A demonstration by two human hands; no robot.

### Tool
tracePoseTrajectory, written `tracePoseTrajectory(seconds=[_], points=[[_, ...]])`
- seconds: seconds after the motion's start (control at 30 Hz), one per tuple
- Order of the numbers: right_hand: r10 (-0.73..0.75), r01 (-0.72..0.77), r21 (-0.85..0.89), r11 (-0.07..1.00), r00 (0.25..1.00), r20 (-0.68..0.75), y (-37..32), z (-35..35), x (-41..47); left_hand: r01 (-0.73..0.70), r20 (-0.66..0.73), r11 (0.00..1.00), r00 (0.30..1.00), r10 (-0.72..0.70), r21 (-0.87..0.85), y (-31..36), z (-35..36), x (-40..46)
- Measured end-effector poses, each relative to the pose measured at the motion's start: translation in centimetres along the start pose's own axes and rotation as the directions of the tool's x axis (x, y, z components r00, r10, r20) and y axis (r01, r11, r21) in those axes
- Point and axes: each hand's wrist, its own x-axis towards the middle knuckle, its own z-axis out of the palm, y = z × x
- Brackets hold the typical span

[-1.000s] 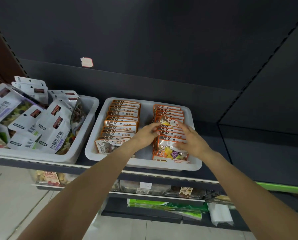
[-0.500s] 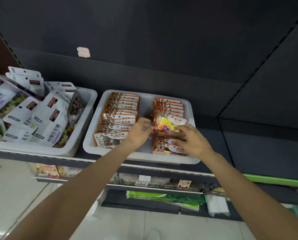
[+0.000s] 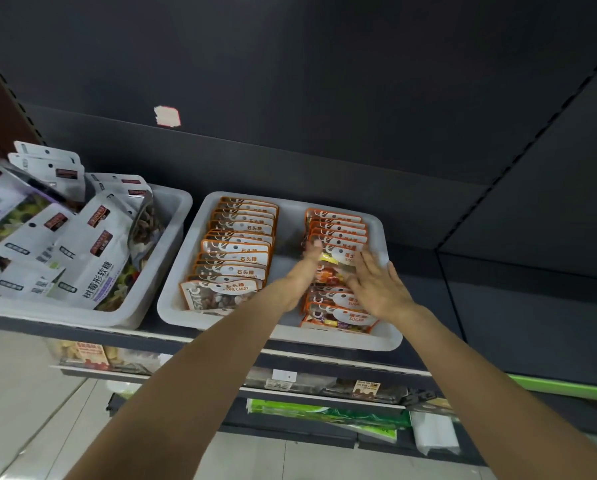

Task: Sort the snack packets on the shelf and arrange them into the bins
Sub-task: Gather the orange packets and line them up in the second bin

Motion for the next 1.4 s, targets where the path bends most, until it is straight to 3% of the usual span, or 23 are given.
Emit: tracePoseTrajectory(seconds=[0.07,0.13,0.23,0.3,0.5,0.67,0.8,0.9,1.03,1.17,1.23,1.3,1.4], points=[[0.020,-0.020,-0.072,0.997,1.000,0.007,0.4,0.5,-0.1,-0.006,0.047,0.997,0.999,0.003,0.080,-0.5,0.4,0.3],[0.000,-0.007,-0.089,0.996,0.997,-0.076,0.6,0.4,-0.1,-0.046,0.007,0.995,0.999,0.046,0.083,0.0,0.1,0.3],[-0.006,0.030,0.082,0.996,0.961,-0.276,0.8,-0.6,0.4,-0.099,-0.190,0.989,0.974,0.119,0.113,1.1,-1.0,0.9],[0.016,0.033,0.157,0.987,0.953,-0.303,1.2,-1.6,1.7,-0.105,-0.227,0.989,0.966,0.126,0.103,1.8,-1.6,1.5],[0.021,-0.003,0.165,0.986,0.994,-0.106,1.1,-4.2,6.8,-0.087,-0.190,0.996,0.978,0.087,0.011,2.3,-1.5,3.9],[0.016,-0.018,-0.006,1.000,0.956,-0.292,1.6,-4.6,8.4,-0.020,-0.008,0.982,1.000,0.018,-0.190,2.0,-0.5,5.5],[0.005,-0.055,-0.110,0.992,0.909,-0.417,2.4,-3.3,6.8,-0.033,0.040,0.998,0.999,0.035,-0.049,1.2,-0.1,6.1],[-0.049,-0.019,-0.163,0.986,0.914,-0.403,3.0,-0.9,6.1,-0.055,0.037,0.998,0.998,0.055,0.009,1.7,0.1,6.8],[0.031,-0.018,0.046,0.999,0.953,-0.300,2.4,-1.6,6.1,-0.050,0.001,0.995,0.999,0.050,-0.089,1.7,-0.1,7.0],[-0.008,0.011,0.068,0.998,0.998,-0.055,2.8,-0.9,4.6,-0.016,0.063,0.997,0.998,0.021,-0.080,0.9,-0.3,6.0],[0.003,0.018,0.217,0.976,0.995,-0.096,3.1,-1.2,3.7,-0.023,0.052,0.997,0.998,0.027,-0.080,1.2,-0.2,5.4],[0.097,-0.010,0.385,0.923,0.973,-0.207,3.3,-1.6,2.4,-0.036,0.006,0.996,0.999,0.036,-0.085,1.6,0.0,4.5],[0.321,-0.183,0.675,0.715,0.944,-0.083,4.1,-0.5,-0.1,-0.047,0.008,0.999,0.999,0.047,0.011,0.5,0.0,3.9]])
